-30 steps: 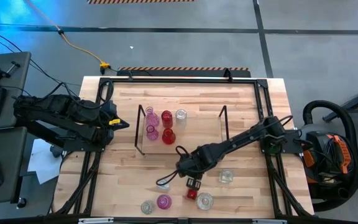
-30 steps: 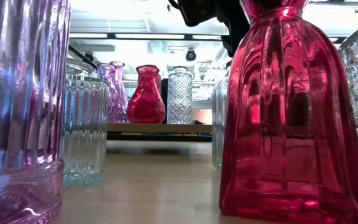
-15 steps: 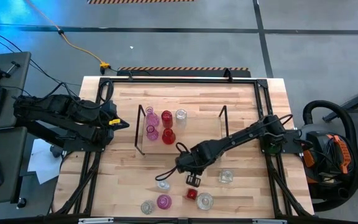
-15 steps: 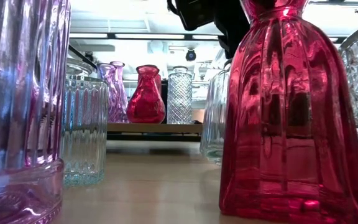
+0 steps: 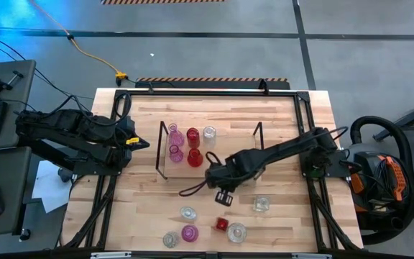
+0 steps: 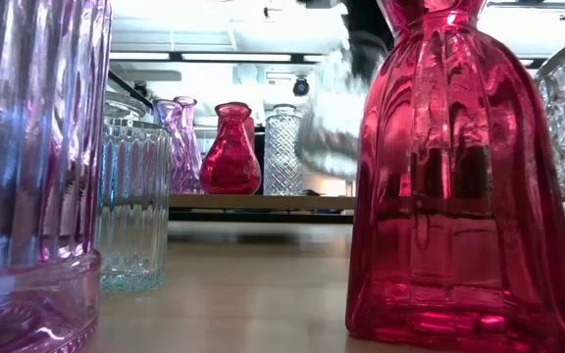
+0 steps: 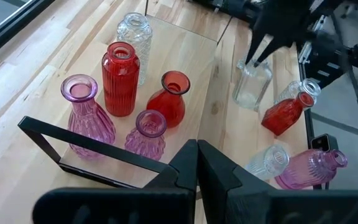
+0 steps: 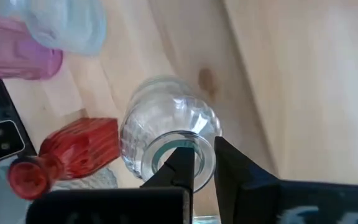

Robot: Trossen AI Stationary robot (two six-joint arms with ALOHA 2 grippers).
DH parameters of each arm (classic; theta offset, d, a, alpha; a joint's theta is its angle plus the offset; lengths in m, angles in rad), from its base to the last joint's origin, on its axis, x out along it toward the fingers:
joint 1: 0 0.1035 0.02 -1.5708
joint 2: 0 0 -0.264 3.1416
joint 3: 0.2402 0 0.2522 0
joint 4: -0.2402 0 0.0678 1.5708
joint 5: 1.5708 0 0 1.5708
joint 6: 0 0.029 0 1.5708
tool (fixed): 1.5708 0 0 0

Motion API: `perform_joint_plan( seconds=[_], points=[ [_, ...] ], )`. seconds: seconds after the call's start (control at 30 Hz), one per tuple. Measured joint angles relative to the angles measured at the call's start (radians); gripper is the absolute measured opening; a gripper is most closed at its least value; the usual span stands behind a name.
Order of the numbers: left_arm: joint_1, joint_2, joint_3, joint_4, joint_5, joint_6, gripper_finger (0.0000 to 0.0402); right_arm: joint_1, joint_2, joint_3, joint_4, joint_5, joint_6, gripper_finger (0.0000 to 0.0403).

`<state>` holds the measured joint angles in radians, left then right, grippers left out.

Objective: Sort vases onto shelf
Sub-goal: Put the transparent vase aligned with the other transparent vase on the shelf

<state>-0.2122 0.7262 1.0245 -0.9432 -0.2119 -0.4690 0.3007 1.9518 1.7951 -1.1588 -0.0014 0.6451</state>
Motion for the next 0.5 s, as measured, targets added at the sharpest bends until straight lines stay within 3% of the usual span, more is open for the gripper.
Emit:
perform_joint_plan(
  seconds=[0.27, 0.5],
  points=[
    [0.0, 0.0, 0.0, 0.008, -0.013, -0.001, 0.0, -0.064, -0.002, 0.239, -0.147, 0.157, -0.218, 0.001],
    [0.0, 0.0, 0.0, 0.009, -0.063, -0.052, 0.0, -0.168, -0.002, 0.31, -0.235, 0.195, -0.442, 0.001]
  ],
)
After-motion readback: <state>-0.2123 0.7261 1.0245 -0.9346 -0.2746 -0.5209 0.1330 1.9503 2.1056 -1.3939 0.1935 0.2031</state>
